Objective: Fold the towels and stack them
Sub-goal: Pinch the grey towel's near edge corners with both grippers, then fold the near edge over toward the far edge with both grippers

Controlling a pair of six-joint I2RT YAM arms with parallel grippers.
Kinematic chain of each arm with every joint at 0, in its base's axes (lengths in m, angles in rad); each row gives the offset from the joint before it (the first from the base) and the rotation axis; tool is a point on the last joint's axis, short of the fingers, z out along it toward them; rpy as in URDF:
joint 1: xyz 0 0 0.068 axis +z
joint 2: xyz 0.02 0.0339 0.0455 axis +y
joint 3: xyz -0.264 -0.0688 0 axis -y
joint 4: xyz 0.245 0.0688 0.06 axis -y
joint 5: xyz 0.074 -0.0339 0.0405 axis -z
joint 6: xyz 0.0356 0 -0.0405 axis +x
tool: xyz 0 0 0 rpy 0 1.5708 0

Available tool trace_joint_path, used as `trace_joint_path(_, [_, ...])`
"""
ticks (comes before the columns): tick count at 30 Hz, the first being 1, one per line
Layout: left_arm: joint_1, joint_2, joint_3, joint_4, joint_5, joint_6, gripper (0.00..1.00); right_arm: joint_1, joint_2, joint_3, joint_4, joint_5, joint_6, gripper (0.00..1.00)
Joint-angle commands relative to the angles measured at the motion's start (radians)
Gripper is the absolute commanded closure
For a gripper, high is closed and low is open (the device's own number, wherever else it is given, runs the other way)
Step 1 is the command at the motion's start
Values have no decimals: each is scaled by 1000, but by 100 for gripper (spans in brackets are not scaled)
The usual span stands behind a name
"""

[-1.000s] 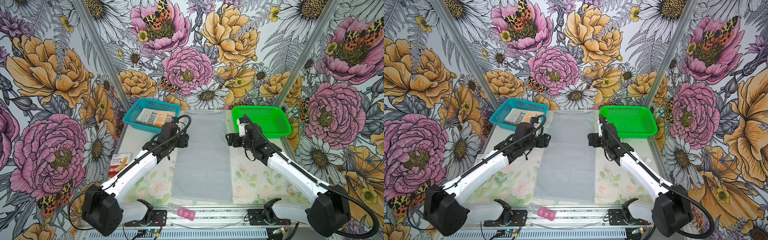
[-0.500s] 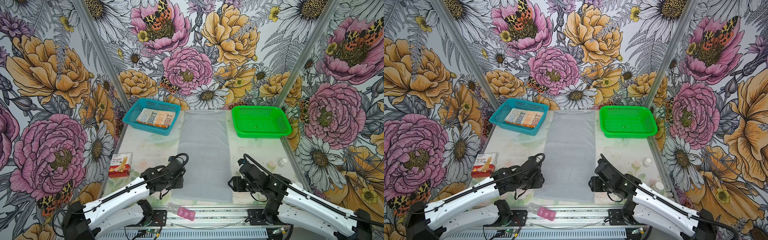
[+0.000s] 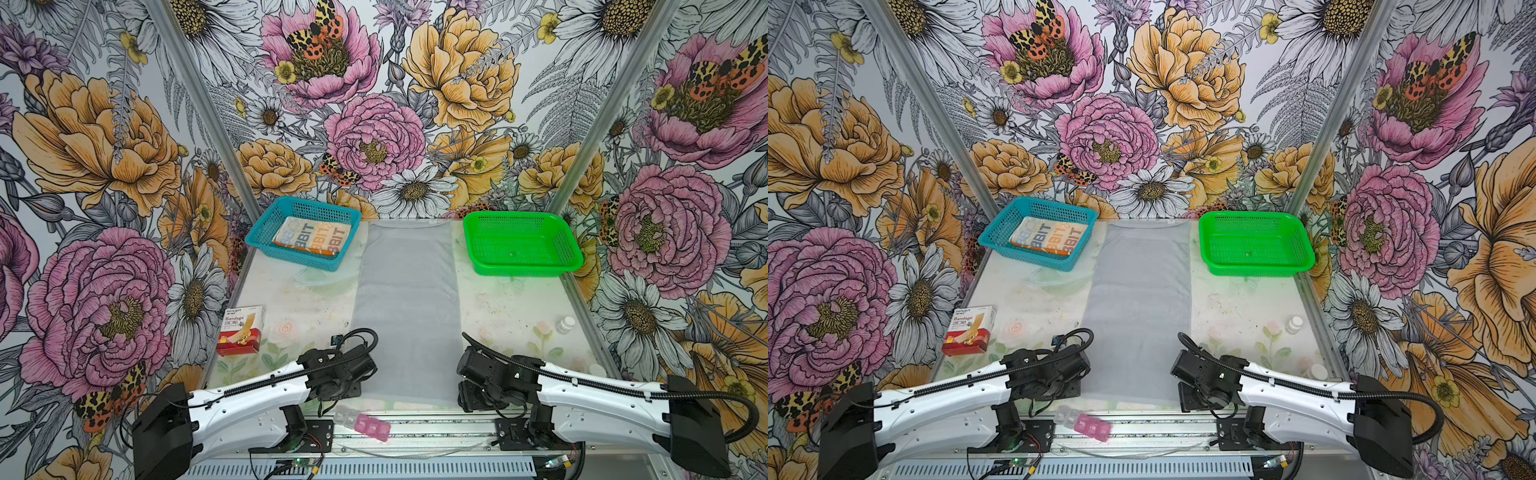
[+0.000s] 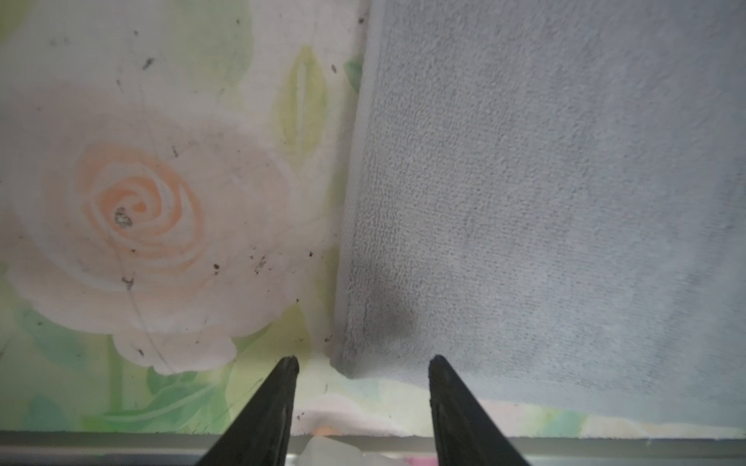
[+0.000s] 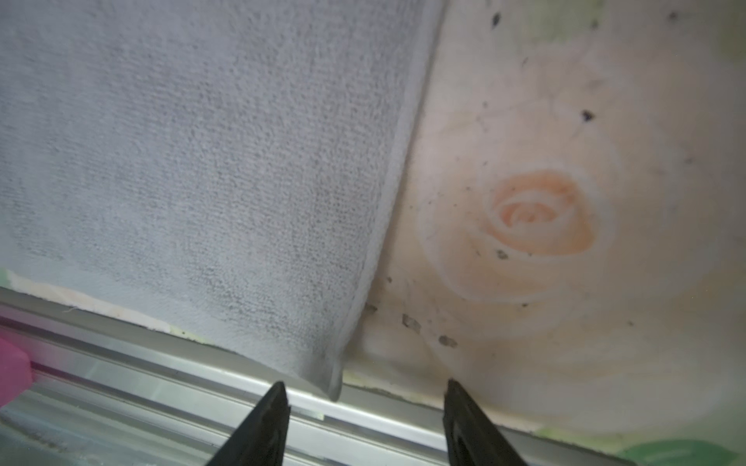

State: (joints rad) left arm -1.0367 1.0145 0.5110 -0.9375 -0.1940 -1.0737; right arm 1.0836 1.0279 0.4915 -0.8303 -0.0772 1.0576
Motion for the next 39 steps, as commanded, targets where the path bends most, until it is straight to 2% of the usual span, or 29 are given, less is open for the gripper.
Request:
trace_joint_path(1, [5,22,-34,79,22,1,51,6,42,-1,63,-16,3,41])
trace_joint_path(5, [7,35,-48,123,19,7,53,6,86,2,114,-19,-2,49])
trace_joint_path(8, [10,52,-53,152,30,15,60,6,106,7,131,-22,-8,73])
trace_joint_path(11, [9,67,-59,172,43,19,76,6,111,9,134,-24,-11,86])
trace_joint_path(13, [12,67,-61,181,49,24,99,6,97,10,132,-12,-15,99])
trace_joint_path(17, [9,14,-26,162,47,40,100,-8,19,23,121,1,-56,100])
trace_joint_path(21, [-20,-89,120,21,-7,62,100,-9,-123,126,1,37,-145,100])
trace_joint_path(24, [-145,-160,304,-167,-135,29,100,17,-262,282,-217,117,-128,100])
trace_joint_path(27, [-263,-190,408,-231,-208,-19,100,56,-351,397,-378,161,-68,100])
trace_joint_path(30, [-286,-158,410,-230,-247,-36,100,96,-342,435,-460,213,-35,100])
trace_joint_path(32, [-353,-132,453,-233,-310,-40,100,113,-298,475,-497,233,-33,100])
trace_joint_path(36, [-460,-100,609,-280,-448,-33,100,258,-221,624,-571,348,10,100])
trace_joint_path(39, [-602,-81,731,-348,-637,-50,100,412,-163,779,-677,491,80,100])
